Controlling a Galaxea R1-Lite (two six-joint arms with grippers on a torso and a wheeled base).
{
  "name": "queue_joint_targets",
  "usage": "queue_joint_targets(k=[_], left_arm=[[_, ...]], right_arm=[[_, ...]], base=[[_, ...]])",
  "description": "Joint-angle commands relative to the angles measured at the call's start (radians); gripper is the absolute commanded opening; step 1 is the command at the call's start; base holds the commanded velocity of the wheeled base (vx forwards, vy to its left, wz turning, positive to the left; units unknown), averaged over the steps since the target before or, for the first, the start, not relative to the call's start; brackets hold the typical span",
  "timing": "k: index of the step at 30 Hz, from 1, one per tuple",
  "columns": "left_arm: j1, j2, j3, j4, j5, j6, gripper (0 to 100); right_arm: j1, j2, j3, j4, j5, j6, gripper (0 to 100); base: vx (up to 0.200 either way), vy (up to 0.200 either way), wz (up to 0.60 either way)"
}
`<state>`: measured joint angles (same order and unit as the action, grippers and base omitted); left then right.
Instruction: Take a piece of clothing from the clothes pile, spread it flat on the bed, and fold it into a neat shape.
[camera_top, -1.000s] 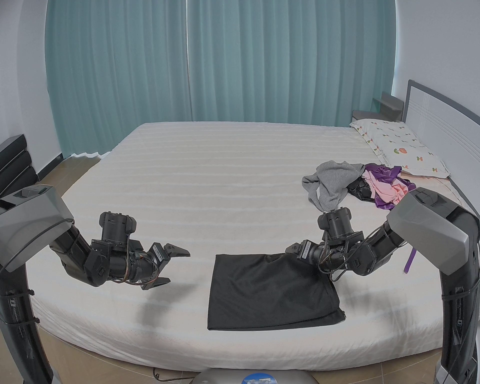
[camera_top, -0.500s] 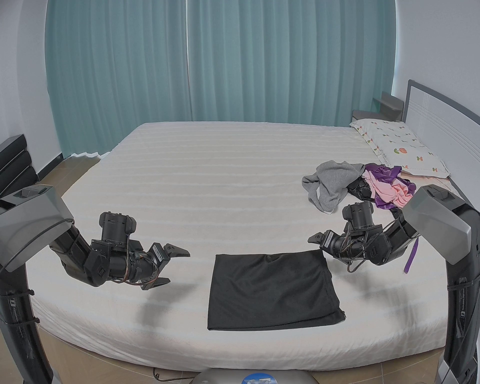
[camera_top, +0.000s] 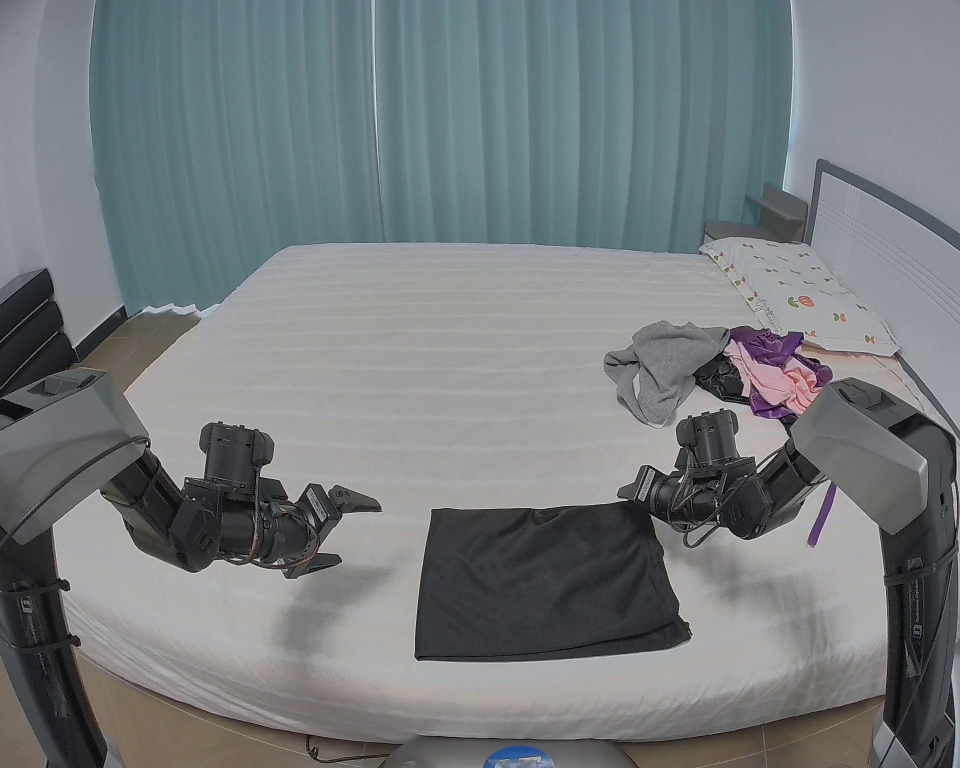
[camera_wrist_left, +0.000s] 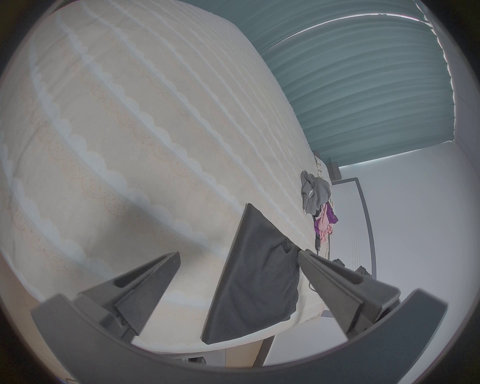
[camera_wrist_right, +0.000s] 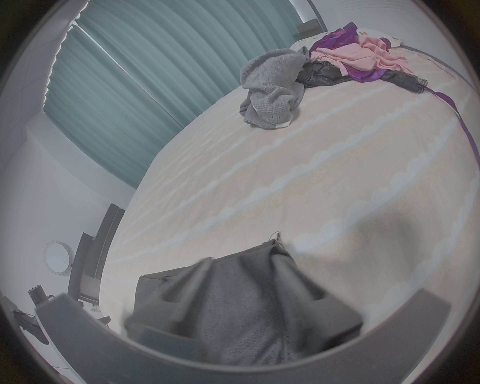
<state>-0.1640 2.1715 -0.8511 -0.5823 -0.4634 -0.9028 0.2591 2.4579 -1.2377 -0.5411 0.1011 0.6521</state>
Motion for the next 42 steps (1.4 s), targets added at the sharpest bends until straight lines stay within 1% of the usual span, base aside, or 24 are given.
queue_joint_targets(k=[1, 3, 6, 9, 12, 13, 14, 18, 21, 22, 24, 28, 29, 31, 38, 42], left_arm=[[-0.002, 0.002, -0.002, -0.001, 0.003, 0.001, 100], [-0.006, 0.013, -0.013, -0.002, 0.019, 0.001, 100], [-0.032, 0.036, -0.06, 0.001, 0.069, -0.018, 100], [-0.094, 0.076, -0.129, 0.007, 0.126, -0.058, 100], [-0.135, 0.12, -0.206, 0.012, 0.186, -0.059, 100], [-0.135, 0.12, -0.206, 0.012, 0.186, -0.059, 100], [-0.153, 0.146, -0.27, 0.022, 0.216, -0.059, 100], [-0.196, 0.194, -0.404, 0.114, 0.235, -0.053, 100], [-0.223, 0.228, -0.52, 0.234, 0.264, -0.053, 100], [-0.223, 0.228, -0.52, 0.234, 0.264, -0.053, 100], [-0.238, 0.283, -0.608, 0.312, 0.285, -0.053, 100], [-0.241, 0.344, -0.658, 0.311, 0.336, -0.044, 100], [-0.241, 0.346, -0.66, 0.311, 0.338, -0.041, 100], [-0.239, 0.367, -0.677, 0.311, 0.362, -0.016, 100], [-0.241, 0.398, -0.7, 0.303, 0.378, 0.001, 100], [-0.242, 0.432, -0.75, 0.312, 0.397, 0.001, 100]], right_arm=[[-0.006, 0.01, 0.0, 0.001, -0.004, -0.003, 0], [-0.012, 0.006, 0.006, 0.001, -0.004, -0.005, 0], [-0.024, 0.0, 0.006, 0.001, -0.009, -0.003, 0], [-0.04, -0.01, 0.009, -0.002, -0.007, -0.002, 0], [-0.047, -0.011, 0.007, -0.002, -0.007, 0.007, 0], [-0.047, -0.011, 0.007, -0.002, -0.007, 0.007, 0], [-0.052, -0.011, 0.012, -0.002, -0.007, 0.011, 0], [-0.058, -0.019, 0.012, -0.002, -0.012, 0.009, 0], [-0.072, -0.025, 0.014, -0.002, -0.012, 0.011, 0], [-0.072, -0.025, 0.014, -0.002, -0.012, 0.011, 0], [-0.07, -0.02, 0.018, 0.0, -0.012, 0.011, 0], [-0.064, -0.016, 0.021, -0.002, -0.014, 0.011, 0], [-0.064, -0.014, 0.021, -0.002, -0.014, 0.011, 0], [-0.063, -0.013, 0.021, -0.002, -0.012, 0.009, 0], [-0.055, -0.008, 0.023, 0.0, -0.012, 0.011, 0], [-0.051, -0.008, 0.02, 0.0, -0.012, 0.011, 0]], base=[[0.0, 0.0, 0.0], [0.0, 0.0, 0.0], [0.0, 0.0, 0.0], [0.0, 0.0, 0.0], [0.0, 0.0, 0.0], [0.0, 0.0, 0.0], [0.0, 0.0, 0.0], [0.0, 0.0, 0.0], [0.0, 0.0, 0.0], [0.0, 0.0, 0.0], [0.0, 0.0, 0.0], [0.0, 0.0, 0.0], [0.0, 0.0, 0.0], [0.0, 0.0, 0.0], [0.0, 0.0, 0.0], [0.0, 0.0, 0.0]])
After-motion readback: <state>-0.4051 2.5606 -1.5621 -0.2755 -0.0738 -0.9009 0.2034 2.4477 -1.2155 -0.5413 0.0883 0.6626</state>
